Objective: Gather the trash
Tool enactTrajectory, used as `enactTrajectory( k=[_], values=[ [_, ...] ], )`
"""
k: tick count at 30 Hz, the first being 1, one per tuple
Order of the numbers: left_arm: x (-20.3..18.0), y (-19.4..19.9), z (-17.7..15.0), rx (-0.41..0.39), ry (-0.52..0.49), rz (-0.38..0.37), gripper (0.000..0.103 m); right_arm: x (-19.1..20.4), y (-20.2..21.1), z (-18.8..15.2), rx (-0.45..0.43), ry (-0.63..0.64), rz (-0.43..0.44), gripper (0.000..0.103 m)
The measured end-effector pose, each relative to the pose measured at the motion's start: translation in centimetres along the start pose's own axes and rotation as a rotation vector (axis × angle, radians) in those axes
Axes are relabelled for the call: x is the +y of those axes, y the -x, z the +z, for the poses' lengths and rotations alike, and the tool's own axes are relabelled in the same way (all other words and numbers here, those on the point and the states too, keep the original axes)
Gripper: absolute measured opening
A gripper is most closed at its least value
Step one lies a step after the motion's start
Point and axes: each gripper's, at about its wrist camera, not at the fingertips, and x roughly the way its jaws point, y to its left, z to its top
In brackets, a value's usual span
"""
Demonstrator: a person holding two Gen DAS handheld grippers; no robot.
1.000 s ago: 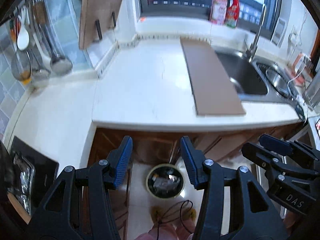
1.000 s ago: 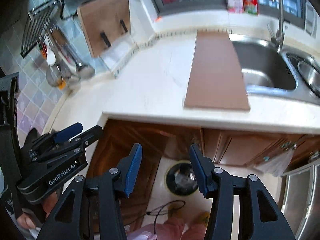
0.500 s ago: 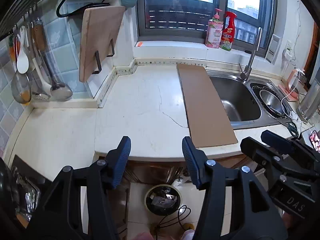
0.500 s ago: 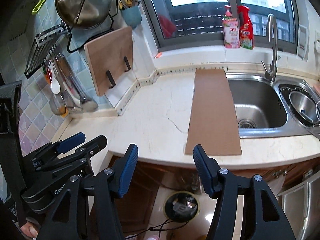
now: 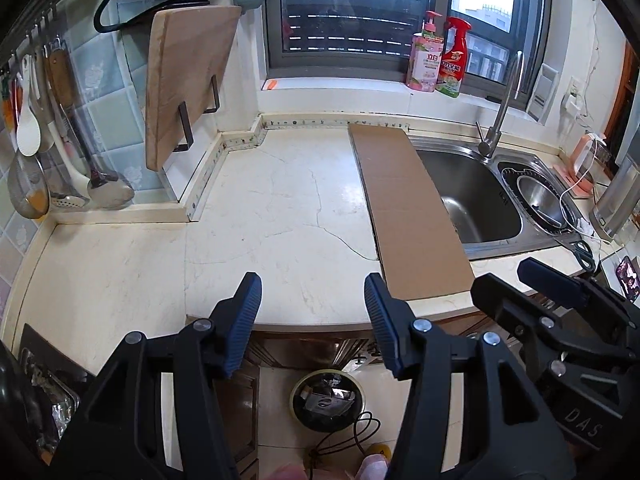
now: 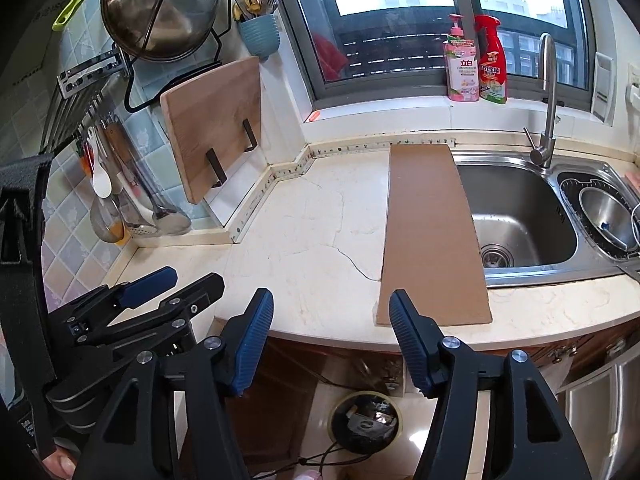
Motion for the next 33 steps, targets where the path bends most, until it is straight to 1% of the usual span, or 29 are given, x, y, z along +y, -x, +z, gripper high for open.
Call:
enactTrajectory(
  k=[10, 33],
  values=[
    [0.01, 0.03, -0.07, -0.009, -0.002, 0.001, 0.051, 0.73, -0.65, 0.13, -0.012, 0.009, -0.010, 0.062],
    [0.10, 0.19, -0.14, -0.008, -0.005, 0.000, 0.051, 0.21, -0.35, -0.12, -0.017, 0.010, -0.007, 0.062]
  ],
)
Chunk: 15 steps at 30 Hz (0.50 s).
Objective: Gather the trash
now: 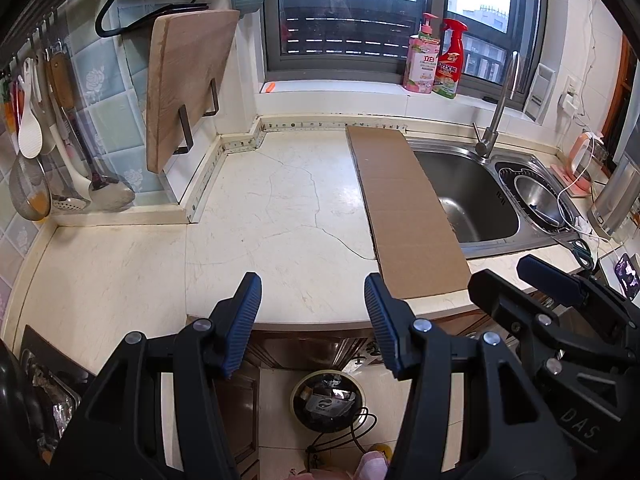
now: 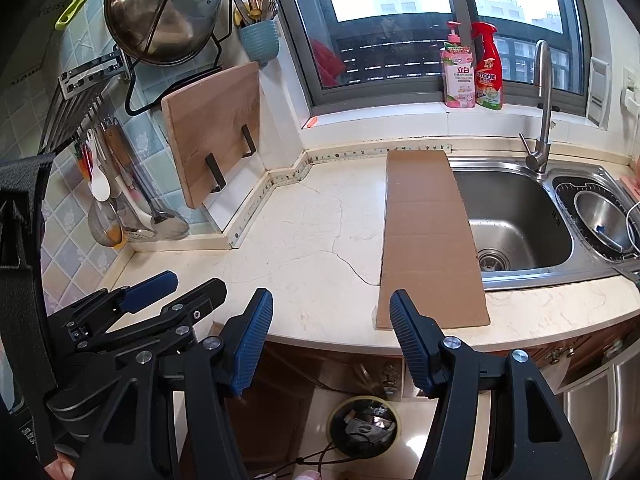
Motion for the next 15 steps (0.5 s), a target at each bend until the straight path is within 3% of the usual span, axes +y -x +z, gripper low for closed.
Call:
enactTrajectory(
  k=[15],
  values=[
    [-0.7, 1.5, -1.2, -0.014, -0.001, 0.018, 0.051, -1.2, 2.7, -1.6, -0.021, 0.005, 0.021, 0.062]
  ],
)
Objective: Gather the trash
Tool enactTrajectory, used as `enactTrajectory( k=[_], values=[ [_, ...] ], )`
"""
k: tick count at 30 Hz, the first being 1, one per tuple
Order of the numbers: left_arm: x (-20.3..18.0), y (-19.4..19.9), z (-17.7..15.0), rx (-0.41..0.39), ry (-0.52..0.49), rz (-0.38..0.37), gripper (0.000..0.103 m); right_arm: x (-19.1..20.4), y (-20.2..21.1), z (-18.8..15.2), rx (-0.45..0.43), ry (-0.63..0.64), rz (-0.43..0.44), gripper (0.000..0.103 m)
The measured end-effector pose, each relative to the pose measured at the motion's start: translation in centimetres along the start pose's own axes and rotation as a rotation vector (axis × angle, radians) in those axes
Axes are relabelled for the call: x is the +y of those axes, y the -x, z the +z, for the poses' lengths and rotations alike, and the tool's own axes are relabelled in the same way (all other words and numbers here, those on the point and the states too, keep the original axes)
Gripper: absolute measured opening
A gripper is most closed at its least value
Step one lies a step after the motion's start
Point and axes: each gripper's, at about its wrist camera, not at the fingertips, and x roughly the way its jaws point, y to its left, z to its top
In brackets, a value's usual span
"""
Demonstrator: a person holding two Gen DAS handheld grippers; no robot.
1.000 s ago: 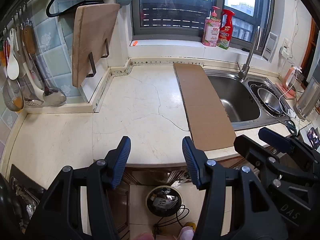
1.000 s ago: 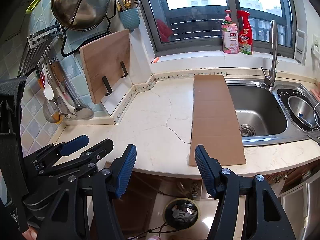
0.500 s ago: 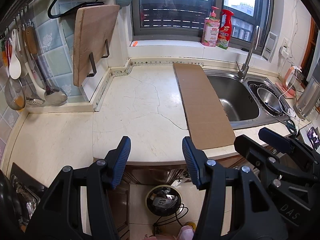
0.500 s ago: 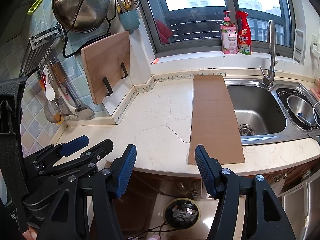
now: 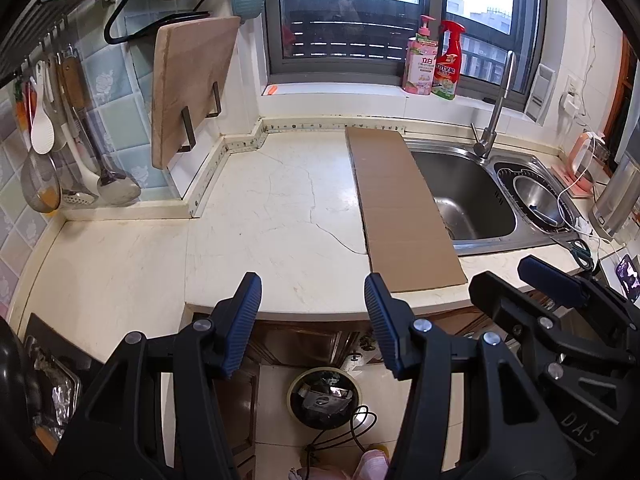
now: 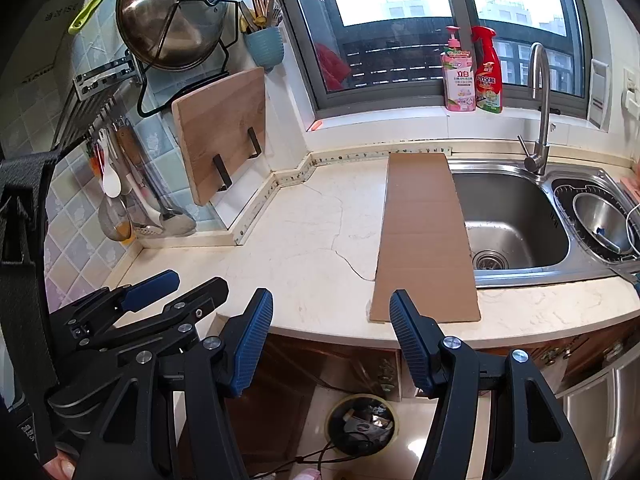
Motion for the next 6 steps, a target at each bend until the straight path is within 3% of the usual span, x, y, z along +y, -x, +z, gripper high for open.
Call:
enactTrajectory(
  k=[6],
  values=[
    [-1.4, 1.1, -1.3, -0.004, 0.009, 0.011, 0.051, -1.1, 1.7, -1.3, -0.002, 0.007, 0.014, 0.062]
  ],
)
